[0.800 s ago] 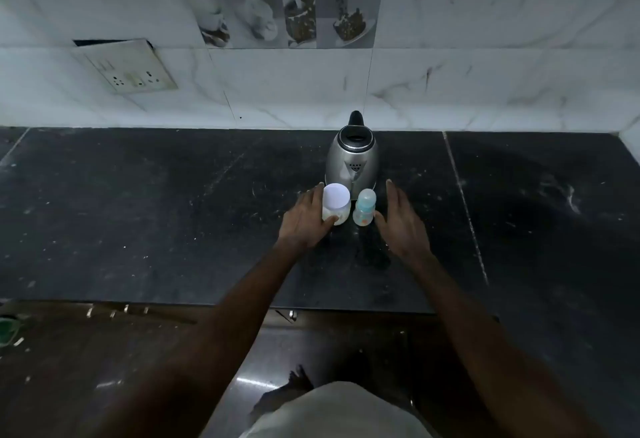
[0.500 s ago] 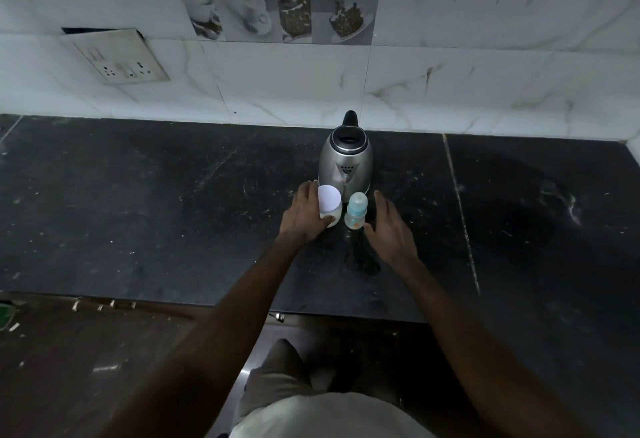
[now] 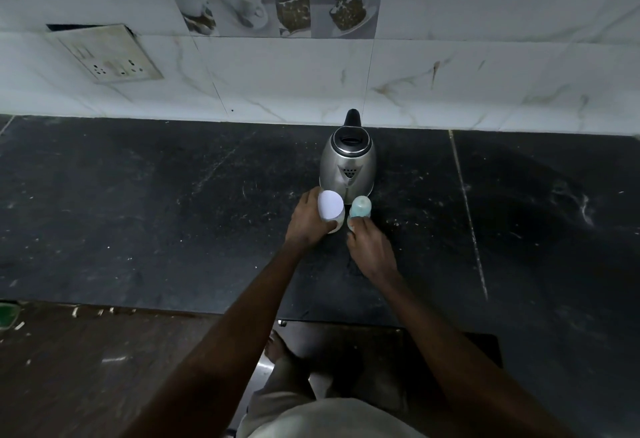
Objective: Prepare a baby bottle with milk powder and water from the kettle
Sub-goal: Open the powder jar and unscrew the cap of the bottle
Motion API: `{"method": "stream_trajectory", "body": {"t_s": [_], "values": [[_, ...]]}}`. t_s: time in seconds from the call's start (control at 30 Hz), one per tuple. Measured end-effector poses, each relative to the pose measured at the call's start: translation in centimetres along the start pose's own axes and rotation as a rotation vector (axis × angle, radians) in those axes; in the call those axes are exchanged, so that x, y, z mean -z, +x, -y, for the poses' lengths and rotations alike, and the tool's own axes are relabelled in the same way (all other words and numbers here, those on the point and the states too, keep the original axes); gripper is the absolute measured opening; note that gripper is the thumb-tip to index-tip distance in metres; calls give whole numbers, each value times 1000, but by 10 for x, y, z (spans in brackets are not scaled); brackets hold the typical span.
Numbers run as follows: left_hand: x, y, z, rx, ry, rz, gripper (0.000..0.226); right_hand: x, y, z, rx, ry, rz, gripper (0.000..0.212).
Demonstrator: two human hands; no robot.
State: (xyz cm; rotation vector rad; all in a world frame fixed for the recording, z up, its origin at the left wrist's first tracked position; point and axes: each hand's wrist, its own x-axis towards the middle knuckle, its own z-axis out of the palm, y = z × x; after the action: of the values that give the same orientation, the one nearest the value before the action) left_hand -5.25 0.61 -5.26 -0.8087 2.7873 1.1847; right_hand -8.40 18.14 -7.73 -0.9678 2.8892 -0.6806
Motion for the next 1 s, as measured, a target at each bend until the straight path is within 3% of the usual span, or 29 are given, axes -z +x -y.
{"method": "stream_trajectory", "body": {"t_s": [0.3,0.6,0.87,1.0], "values": [[11,-36,28,-103,-43,47,88,-23,-4,10,-32,208,92,64],[21,-84,47,-53,-63,112,96,-40,-50,10,-3,366,111,68],[15,-110,62,-28,-94,158,97,-52,-90,19,-34,353,120,76],[14,-112,62,-56,-112,200,109,-47,-95,14,-39,332,105,78]]}}
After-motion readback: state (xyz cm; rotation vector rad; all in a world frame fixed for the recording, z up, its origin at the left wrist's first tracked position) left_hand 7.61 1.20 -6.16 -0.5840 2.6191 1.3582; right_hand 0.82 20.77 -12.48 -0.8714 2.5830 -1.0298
